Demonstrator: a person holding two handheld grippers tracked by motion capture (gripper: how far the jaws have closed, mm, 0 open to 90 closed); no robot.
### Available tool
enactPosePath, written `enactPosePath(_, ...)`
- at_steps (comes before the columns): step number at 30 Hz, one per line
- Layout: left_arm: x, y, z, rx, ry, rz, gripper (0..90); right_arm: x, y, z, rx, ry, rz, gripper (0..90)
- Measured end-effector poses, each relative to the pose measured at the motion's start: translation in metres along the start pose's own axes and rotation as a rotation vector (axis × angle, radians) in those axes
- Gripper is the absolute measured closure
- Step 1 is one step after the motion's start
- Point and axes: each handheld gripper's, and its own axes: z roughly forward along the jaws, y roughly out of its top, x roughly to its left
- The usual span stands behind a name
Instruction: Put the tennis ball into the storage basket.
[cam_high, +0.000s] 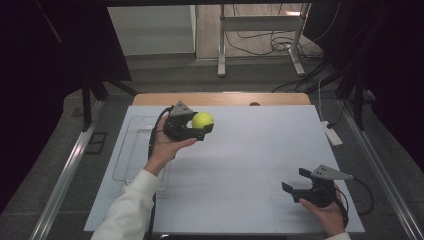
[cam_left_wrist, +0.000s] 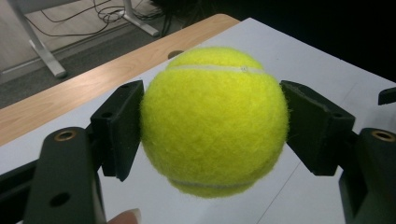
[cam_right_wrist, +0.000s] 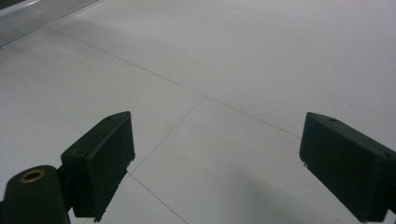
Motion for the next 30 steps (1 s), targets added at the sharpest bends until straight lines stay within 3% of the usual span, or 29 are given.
enactPosePath(30,0.026,-0.005,-0.021,-0.024,0.083,-0.054,26.8,0.0,0.001,0.001,0.004,0.005,-0.006,10.3)
